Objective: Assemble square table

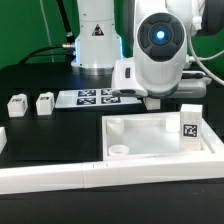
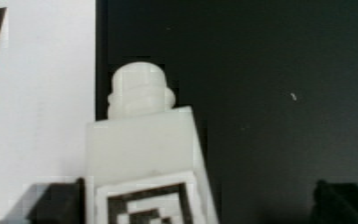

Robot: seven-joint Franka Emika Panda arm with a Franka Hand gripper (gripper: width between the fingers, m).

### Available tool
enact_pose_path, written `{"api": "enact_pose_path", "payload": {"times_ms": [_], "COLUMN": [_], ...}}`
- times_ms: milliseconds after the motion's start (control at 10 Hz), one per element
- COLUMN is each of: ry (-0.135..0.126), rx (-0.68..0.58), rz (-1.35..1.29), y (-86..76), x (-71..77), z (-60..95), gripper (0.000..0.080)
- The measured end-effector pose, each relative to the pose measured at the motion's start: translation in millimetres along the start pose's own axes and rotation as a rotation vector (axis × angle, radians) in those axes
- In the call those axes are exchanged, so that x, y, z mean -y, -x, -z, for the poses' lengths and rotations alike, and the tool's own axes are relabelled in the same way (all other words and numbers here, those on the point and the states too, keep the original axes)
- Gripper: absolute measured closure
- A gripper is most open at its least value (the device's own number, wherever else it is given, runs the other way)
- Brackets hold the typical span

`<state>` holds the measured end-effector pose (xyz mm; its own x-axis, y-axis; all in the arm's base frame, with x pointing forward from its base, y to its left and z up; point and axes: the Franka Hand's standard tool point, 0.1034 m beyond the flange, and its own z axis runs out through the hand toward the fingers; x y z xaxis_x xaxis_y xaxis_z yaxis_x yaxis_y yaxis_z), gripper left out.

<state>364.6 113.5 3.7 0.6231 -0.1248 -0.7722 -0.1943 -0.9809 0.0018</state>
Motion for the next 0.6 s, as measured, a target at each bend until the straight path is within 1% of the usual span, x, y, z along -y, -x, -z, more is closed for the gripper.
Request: {"api": "enact_pose_path", "payload": {"times_ms": [100,200,300,600], "ry": [-0.002,-0.003,-0.004,-0.006], "rx": [0.000,0.000,0.000,0.000], "rz": [-0.002,-0.003,-0.003,-0.006], "y": [-0.3,-0.5,-0.6,-1.0], "x": [-0.8,-1.4,-1.8,-3.0], "z": [0.2,0.4,0.5,1.0], "gripper": [0.0281,0.0421,0.0517,0.0516]}}
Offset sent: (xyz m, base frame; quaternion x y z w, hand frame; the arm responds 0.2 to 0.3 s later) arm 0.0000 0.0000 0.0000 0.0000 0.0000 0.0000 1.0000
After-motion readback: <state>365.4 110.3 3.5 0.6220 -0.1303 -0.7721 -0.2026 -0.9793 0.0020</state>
